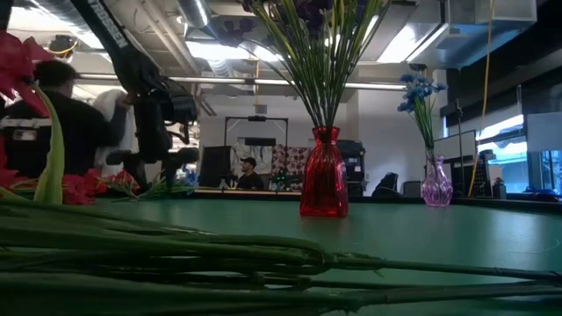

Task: Sort flowers into vase by color
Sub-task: Put the top blue flowers into the violet vase

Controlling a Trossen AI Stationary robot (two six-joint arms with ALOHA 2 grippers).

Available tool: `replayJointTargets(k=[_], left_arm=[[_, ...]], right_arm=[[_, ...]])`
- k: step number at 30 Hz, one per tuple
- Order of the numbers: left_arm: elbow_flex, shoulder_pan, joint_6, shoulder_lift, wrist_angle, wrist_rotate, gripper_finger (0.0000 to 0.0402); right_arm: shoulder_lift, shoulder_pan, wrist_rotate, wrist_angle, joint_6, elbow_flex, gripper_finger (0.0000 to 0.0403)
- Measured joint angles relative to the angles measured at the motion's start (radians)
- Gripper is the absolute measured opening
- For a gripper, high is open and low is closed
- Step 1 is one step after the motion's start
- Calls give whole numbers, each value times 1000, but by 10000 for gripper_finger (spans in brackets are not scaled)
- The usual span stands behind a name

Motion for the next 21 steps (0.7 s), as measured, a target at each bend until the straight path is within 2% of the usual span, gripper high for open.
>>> replayJointTargets(k=[4, 8, 13, 17, 19, 21], left_arm=[[0, 0, 0, 20, 57, -1, 237], [0, 0, -6, 29, 72, -20, 206], [0, 0, -66, 29, 95, -49, 137], [0, -3, -87, 23, 84, -13, 67], [-1, -19, -88, 0, 74, -10, 31], [-1, -40, -89, -44, 73, -14, 14]], right_arm=[[3, 0, 0, 3, 30, 0, 253], [12, 0, 0, 31, 41, 0, 253], [18, 0, 0, 75, 32, 0, 253], [34, 0, -2, 98, 4, 0, 253], [38, 0, -21, 111, -13, 0, 253], [41, 1, -40, 124, -23, 0, 253]])
